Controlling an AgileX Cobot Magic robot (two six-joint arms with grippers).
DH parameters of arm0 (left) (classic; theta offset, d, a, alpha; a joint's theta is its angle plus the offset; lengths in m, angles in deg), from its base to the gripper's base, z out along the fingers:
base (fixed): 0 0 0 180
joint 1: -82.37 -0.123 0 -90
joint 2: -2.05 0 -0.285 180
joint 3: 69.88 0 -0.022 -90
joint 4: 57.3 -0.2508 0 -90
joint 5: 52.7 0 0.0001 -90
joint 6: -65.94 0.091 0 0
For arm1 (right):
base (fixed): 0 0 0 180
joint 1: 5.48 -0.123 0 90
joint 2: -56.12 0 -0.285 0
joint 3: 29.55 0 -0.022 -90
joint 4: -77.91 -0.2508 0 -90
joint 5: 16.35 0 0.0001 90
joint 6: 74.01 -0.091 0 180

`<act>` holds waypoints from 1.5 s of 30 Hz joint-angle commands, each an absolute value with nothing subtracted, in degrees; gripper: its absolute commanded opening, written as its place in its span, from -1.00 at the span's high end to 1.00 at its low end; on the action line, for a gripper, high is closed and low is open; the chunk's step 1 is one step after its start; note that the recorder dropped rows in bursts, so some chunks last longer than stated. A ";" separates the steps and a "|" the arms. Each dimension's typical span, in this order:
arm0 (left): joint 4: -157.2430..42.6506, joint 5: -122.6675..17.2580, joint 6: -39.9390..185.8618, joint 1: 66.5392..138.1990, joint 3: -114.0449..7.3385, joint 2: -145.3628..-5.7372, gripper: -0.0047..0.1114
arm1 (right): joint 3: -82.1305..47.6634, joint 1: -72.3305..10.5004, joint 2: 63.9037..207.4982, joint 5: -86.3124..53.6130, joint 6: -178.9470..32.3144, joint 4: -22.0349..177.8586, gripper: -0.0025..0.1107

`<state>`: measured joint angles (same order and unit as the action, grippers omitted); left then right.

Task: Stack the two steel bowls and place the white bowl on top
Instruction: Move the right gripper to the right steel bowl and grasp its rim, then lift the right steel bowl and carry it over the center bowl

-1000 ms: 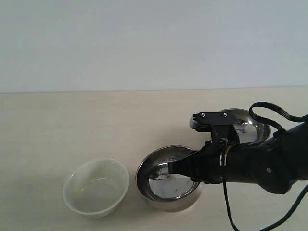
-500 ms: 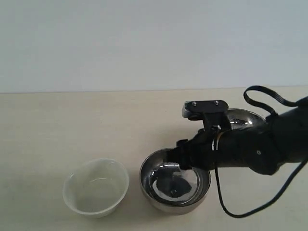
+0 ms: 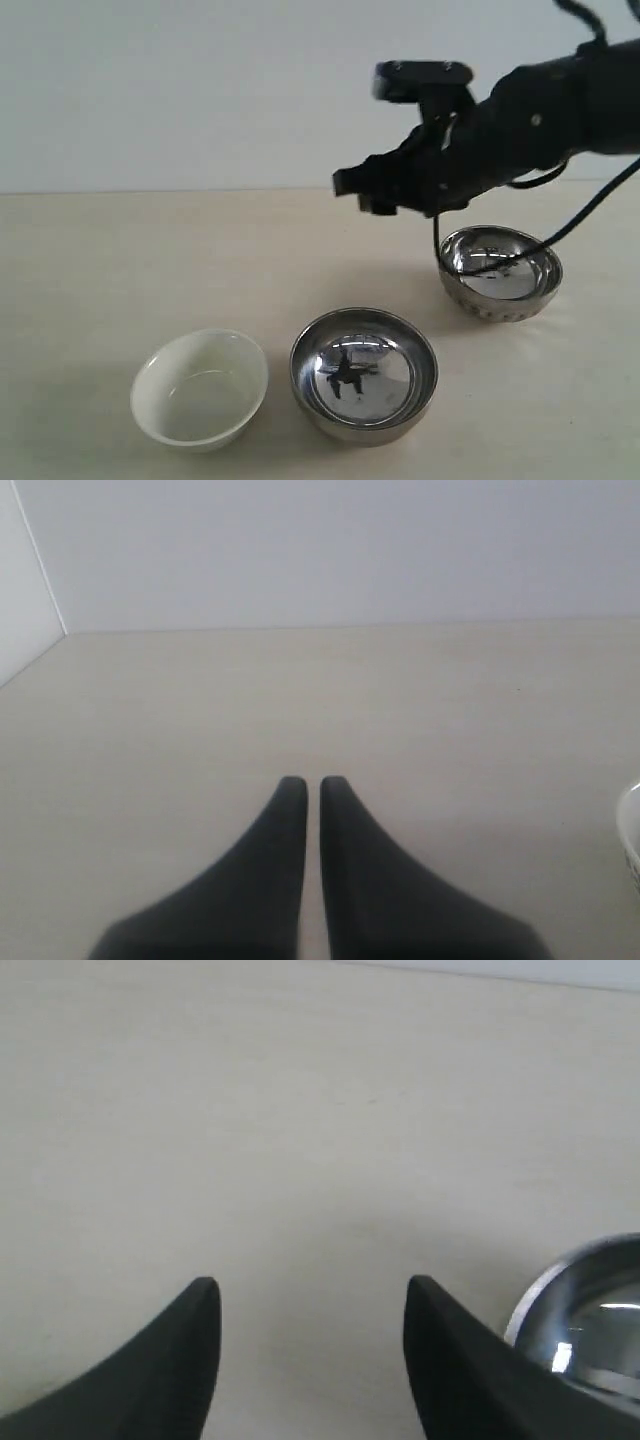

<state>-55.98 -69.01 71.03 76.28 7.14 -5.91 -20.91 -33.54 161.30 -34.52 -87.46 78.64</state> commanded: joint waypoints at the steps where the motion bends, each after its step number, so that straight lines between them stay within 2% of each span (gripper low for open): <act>1: -55.83 -68.59 70.38 76.25 7.34 -5.74 0.85 | -23.47 -24.12 160.61 -43.52 -89.04 79.35 0.07; 9: -55.83 -68.59 70.38 76.25 7.34 -5.74 0.85 | -19.42 -10.15 160.61 -45.44 -87.99 79.57 0.07; 14: -55.83 -68.59 70.38 76.25 7.34 -5.74 0.85 | -16.29 -6.64 161.09 -41.91 -86.83 79.57 0.07; 25: -55.83 -68.59 70.38 76.25 7.34 -5.74 0.85 | -16.29 -6.64 170.62 -37.92 -84.96 76.99 0.07; 42: -55.83 -68.59 70.38 76.25 7.34 -5.74 0.85 | -16.41 -7.36 177.71 -31.12 -83.82 72.52 0.08; 45: -55.83 -68.59 70.38 76.25 7.34 -5.74 0.85 | -16.41 -8.83 177.71 -29.88 -83.71 72.52 0.25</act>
<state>-55.98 -69.01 71.03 76.28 7.14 -5.91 -16.34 -7.94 177.68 -31.16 -84.48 72.58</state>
